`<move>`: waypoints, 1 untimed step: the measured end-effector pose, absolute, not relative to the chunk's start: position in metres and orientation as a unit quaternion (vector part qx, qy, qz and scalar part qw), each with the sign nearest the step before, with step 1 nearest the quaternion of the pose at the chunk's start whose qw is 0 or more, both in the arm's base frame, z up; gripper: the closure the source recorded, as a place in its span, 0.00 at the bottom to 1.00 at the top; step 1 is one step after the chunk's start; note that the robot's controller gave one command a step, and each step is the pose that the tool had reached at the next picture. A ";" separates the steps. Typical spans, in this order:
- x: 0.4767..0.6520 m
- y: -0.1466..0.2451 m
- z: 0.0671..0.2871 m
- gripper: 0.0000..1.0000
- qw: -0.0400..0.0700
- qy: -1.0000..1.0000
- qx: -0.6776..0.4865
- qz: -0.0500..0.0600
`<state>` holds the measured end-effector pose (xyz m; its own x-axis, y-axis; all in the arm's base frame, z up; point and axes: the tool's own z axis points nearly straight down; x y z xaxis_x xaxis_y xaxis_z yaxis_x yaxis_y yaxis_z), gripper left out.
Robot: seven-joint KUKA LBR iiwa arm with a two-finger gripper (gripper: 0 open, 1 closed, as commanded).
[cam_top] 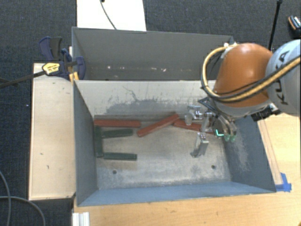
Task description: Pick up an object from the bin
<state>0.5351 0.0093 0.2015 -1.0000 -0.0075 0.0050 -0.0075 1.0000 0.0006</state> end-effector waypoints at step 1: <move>0.576 -0.035 0.067 0.00 0.000 -0.996 -0.086 0.000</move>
Offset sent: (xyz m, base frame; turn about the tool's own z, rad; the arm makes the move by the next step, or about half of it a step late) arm 0.0402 -0.0435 -0.1315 0.1794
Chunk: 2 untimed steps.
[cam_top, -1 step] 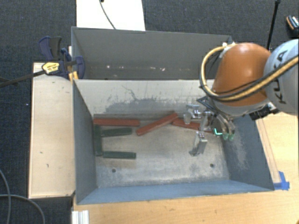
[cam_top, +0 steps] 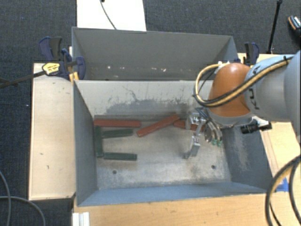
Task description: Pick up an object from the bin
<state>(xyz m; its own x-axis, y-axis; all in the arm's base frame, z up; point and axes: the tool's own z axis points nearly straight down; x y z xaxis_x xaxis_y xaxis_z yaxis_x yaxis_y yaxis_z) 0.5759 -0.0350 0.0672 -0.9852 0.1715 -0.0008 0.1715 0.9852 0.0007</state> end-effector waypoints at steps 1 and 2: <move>0.569 -0.103 0.071 0.00 0.003 0.998 0.064 -0.002; 0.584 -0.149 0.103 0.00 0.004 0.995 0.100 -0.001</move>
Offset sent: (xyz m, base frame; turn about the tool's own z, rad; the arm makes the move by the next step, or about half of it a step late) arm -0.0075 -0.0633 0.0028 -0.0498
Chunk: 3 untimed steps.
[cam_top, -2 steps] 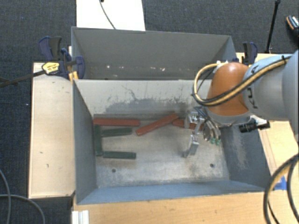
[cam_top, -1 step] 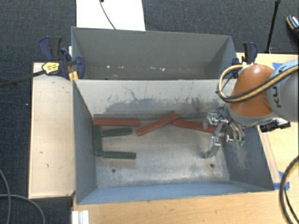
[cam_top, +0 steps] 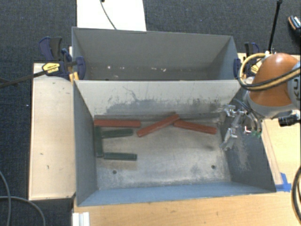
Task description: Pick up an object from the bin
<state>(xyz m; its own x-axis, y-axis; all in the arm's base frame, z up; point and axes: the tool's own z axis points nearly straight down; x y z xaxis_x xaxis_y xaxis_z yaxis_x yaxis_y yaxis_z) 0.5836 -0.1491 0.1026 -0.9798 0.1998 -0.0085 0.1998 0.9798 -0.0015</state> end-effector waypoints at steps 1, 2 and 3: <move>0.591 -0.081 0.070 0.00 0.000 0.981 0.193 0.002; 0.590 -0.075 0.071 0.00 0.001 0.958 0.287 0.001; 0.590 -0.076 0.071 1.00 0.001 0.958 0.286 0.000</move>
Offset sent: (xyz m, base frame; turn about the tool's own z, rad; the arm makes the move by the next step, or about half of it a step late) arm 0.0068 0.0652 -0.0326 0.1896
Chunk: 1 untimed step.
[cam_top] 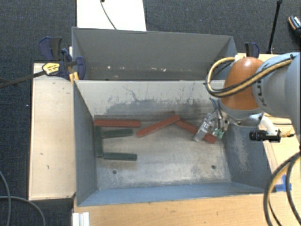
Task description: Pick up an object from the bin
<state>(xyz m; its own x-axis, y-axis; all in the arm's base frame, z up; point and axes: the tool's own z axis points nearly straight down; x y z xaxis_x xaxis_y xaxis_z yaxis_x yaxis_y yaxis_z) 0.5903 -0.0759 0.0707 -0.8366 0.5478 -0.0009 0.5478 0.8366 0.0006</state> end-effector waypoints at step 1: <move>0.592 -0.076 0.128 1.00 0.004 0.959 0.284 0.001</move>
Offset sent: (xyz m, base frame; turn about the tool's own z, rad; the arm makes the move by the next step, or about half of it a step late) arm 0.0001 0.0001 0.0529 0.0000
